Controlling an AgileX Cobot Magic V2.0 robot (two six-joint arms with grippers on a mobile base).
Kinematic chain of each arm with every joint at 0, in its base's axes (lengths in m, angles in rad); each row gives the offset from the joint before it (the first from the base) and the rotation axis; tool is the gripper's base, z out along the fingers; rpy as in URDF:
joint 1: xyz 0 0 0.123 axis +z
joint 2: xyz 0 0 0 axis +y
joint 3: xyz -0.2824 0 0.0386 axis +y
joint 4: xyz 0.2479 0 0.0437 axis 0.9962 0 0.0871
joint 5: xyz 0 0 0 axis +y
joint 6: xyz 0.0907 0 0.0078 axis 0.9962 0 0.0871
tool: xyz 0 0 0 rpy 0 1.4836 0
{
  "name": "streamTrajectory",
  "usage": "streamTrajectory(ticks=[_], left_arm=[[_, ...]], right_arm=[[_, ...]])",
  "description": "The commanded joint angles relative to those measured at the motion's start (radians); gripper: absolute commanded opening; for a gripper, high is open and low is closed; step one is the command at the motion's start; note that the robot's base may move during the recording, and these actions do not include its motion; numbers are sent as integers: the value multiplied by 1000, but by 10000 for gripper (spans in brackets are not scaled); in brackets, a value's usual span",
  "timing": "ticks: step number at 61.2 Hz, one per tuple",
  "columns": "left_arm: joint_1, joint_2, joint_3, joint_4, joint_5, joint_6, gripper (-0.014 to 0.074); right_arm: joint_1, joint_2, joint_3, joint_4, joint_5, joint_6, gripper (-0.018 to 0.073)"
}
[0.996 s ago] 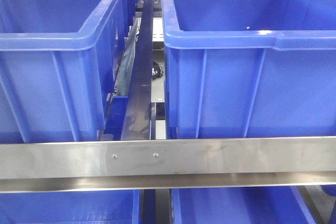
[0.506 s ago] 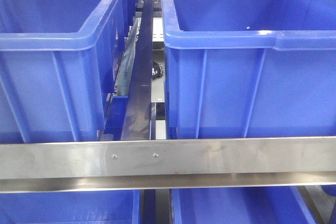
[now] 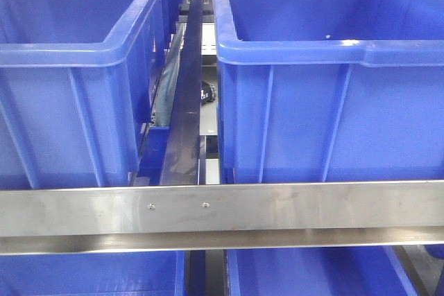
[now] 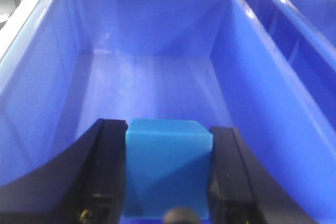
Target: Sort and place red and blue blocks on shelf
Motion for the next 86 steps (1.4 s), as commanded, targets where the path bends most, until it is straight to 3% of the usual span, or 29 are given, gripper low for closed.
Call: streamTrajectory(ticks=[1, 26, 43, 50, 55, 62, 67, 72, 76, 80, 86], left_arm=[[1, 43, -66, 4, -87, -4, 122], [1, 233, -147, 15, -104, -4, 122], [1, 251, -147, 15, -117, -4, 122], [1, 251, -147, -17, -115, -4, 122], [1, 251, -147, -29, -115, -4, 122], [1, 251, -147, -32, -115, -4, 160], [1, 251, -147, -32, -115, -4, 258], [1, 251, -147, -32, -115, -4, 448], [1, 251, -147, -34, -115, -4, 552], [1, 251, -147, -34, -115, -4, 580], [1, 251, -147, -34, -115, -4, 540]], right_arm=[[5, 40, -69, -13, -126, -10, 49], [5, 163, -125, -13, -152, -9, 49], [5, 168, -125, -13, -169, -9, 49], [5, 172, -125, -12, -166, -8, 62], [5, 174, -125, -12, -158, -8, 146], [5, 174, -125, -12, -161, -8, 459], [5, 174, -125, -12, -163, -8, 629], [5, 174, -125, -12, -162, -8, 618], [5, 174, -125, -12, -161, -8, 607], [5, 174, -125, -12, -161, -8, 606], [5, 174, -125, -12, -161, -8, 606]])
